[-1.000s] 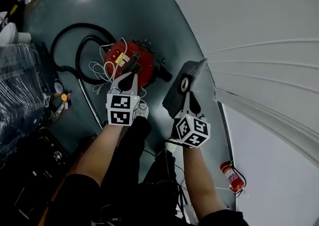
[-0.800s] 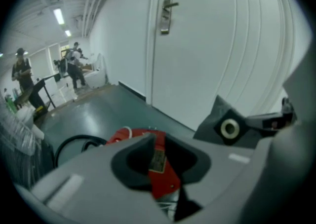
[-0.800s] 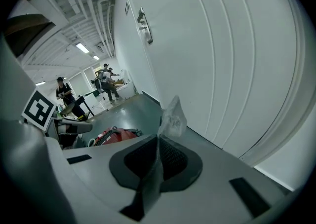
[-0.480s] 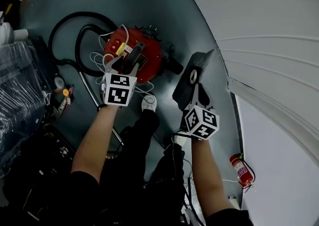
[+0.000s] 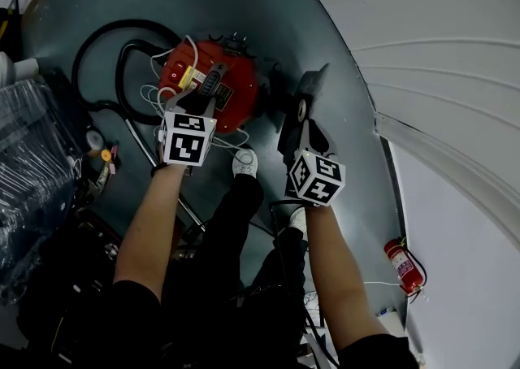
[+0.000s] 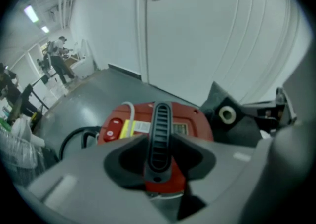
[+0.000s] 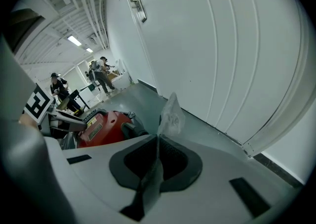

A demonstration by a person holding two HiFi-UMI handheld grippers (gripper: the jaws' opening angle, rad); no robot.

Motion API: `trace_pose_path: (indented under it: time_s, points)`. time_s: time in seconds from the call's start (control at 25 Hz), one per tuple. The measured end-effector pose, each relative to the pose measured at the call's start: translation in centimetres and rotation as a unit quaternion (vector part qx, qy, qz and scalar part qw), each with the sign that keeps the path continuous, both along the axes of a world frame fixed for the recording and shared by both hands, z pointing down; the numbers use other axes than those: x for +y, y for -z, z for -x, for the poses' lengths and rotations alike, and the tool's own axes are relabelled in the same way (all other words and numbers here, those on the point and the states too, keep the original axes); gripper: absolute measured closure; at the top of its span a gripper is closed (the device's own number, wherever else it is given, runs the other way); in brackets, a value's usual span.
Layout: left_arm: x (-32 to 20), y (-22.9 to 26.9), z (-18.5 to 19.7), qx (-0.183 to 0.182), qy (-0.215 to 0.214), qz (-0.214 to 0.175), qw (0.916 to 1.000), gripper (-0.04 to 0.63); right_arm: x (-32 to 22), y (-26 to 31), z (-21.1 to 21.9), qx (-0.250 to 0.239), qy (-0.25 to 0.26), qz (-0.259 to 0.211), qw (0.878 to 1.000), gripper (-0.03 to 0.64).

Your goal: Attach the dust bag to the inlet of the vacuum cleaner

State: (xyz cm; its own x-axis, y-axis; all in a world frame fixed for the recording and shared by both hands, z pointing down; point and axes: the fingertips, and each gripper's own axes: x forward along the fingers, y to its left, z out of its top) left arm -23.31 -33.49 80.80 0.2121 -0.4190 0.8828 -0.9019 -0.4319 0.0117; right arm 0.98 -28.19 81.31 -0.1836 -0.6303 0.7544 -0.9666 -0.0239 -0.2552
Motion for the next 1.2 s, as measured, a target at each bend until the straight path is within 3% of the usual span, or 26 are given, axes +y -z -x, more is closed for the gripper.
trace_pose_path:
  time_s: [0.6, 0.92, 1.2]
  points:
    - [0.0, -0.6, -0.1, 0.049, -0.004, 0.036, 0.9981, 0.44, 0.0, -2.9, 2.8, -0.085, -0.078, 0.027, 0.993, 0.606]
    - [0.0, -0.6, -0.1, 0.037, -0.006, 0.013, 0.9992, 0.439, -1.2, -3.3, 4.5, -0.126, -0.073, 0.029, 0.989, 0.607]
    - [0.0, -0.8, -0.2, 0.037, -0.006, 0.016, 0.9992, 0.439, -2.7, -3.3, 6.4, -0.15, -0.051, 0.04, 0.987, 0.609]
